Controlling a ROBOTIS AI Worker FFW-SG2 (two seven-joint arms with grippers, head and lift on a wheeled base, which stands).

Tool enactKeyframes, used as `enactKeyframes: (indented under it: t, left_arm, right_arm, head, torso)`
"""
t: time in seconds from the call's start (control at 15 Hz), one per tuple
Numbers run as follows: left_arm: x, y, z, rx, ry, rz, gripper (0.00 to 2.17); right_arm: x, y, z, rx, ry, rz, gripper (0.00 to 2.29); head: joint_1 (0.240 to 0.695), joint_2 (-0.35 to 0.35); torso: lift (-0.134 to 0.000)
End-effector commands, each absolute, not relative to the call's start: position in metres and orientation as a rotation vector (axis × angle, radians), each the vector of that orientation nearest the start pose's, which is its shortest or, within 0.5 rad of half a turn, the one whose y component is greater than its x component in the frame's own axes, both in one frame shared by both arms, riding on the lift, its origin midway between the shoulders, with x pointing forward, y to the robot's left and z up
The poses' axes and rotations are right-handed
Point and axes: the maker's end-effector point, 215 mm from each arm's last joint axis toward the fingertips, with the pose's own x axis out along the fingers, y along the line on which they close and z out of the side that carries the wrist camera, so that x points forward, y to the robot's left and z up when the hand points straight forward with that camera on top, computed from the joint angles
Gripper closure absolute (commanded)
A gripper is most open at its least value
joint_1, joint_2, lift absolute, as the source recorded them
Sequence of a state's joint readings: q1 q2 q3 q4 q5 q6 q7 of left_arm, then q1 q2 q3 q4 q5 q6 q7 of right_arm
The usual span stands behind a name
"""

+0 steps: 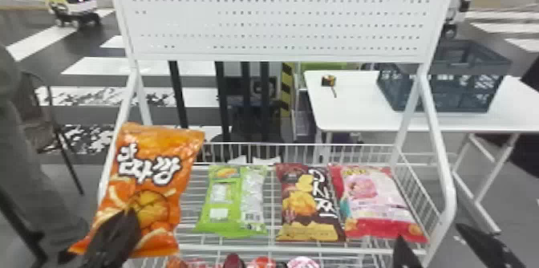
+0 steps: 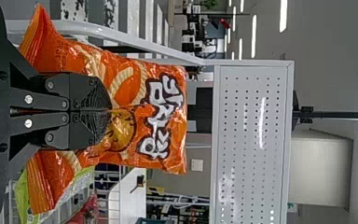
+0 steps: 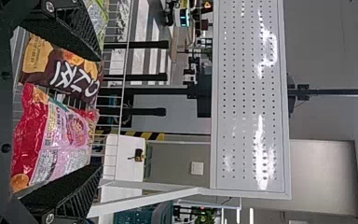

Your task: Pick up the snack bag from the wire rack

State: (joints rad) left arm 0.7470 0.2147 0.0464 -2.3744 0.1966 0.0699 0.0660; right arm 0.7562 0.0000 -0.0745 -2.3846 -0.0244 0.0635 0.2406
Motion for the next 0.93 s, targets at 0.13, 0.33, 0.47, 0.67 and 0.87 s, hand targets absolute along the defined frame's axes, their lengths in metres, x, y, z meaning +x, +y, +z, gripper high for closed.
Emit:
enactKeyframes:
  t: [0.13, 0.33, 0.47, 0.67, 0.87]
  left_arm:
    - [0.387, 0.246, -0.277, -0.007, 0.022, -0.058, 2.08]
    - [0.387, 0.245, -0.277, -0.010, 0.021, -0.059, 2.08]
    - [0.388, 0.242, -0.275, -0.010, 0.016, -0.060, 2.08]
    - [0.388, 0.239, -0.276, -0.010, 0.019, -0.065, 2.08]
    - [0.388, 0.234, -0.277, -0.004, 0.019, -0.072, 2.08]
  right_arm:
    - [0.379, -0.212, -0.280, -0.016, 0.030, 0.176, 0.09]
    - [0.379, -0.212, -0.278, -0.013, 0.023, 0.169, 0.09]
    - [0.378, -0.210, -0.279, -0.011, 0.025, 0.172, 0.09]
    - [0.391, -0.210, -0.290, -0.014, 0.033, 0.171, 0.09]
    - [0.444, -0.210, -0.335, -0.026, 0.063, 0.169, 0.09]
  head:
    - [0.499, 0.000]
    - [0.499, 0.000]
    - [0.499, 0.000]
    - [0.499, 0.000]
    - [0.499, 0.000]
  torso:
    - [0.000]
    - [0.000]
    - [0.000]
    - [0.000]
    - [0.000]
